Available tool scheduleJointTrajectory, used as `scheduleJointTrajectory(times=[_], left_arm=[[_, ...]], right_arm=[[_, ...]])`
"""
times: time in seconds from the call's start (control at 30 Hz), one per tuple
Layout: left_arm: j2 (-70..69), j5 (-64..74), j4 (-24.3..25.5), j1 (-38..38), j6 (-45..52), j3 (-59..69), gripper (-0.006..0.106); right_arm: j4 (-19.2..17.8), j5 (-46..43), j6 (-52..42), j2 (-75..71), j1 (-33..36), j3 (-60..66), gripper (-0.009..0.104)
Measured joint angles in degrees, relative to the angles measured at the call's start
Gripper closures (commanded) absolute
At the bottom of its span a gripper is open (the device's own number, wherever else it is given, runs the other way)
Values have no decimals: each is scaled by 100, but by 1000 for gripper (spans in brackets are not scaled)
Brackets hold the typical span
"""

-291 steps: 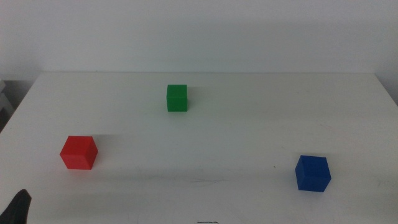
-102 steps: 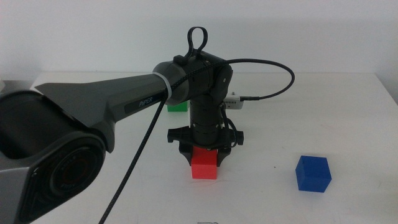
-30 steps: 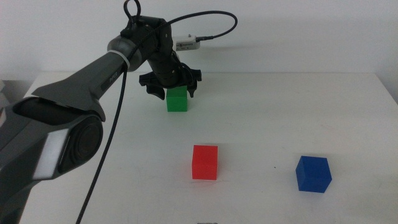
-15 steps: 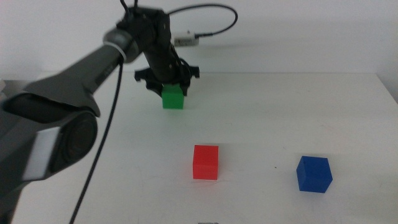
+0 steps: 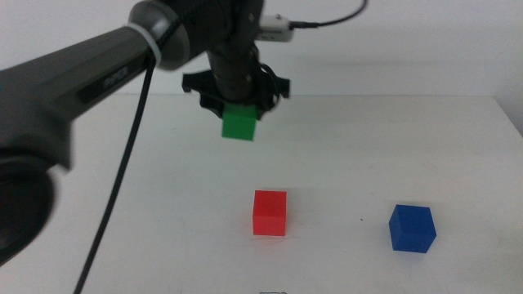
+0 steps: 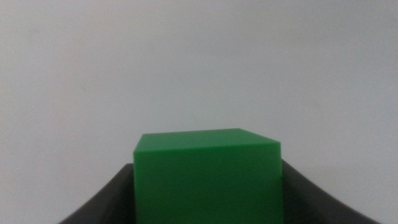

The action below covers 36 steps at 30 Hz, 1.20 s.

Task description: Stack red cubes first, then green, then blue cubes in a specific spot.

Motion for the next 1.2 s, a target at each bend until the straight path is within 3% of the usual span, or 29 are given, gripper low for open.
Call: scheduleJointTrajectory(times=[0.2,0.37,0.7,0.93,1.2], left_arm=[[-1120,-885,448,-800,-1381,1897,98],[-1352,-1167,515,-1102,-1960,2492,98],[-1288,-972,405,-1238,-1732,2540,98],[-1289,-1063,-483,-893,-695,2540,98],[-1247,-1229,-622,-829,-455,2540,98]], right_arm=[[0,0,0,0,0,0,1],[0,0,0,0,0,0,1],[0,0,0,0,0,0,1],[0,0,0,0,0,0,1],[0,0,0,0,0,0,1]])
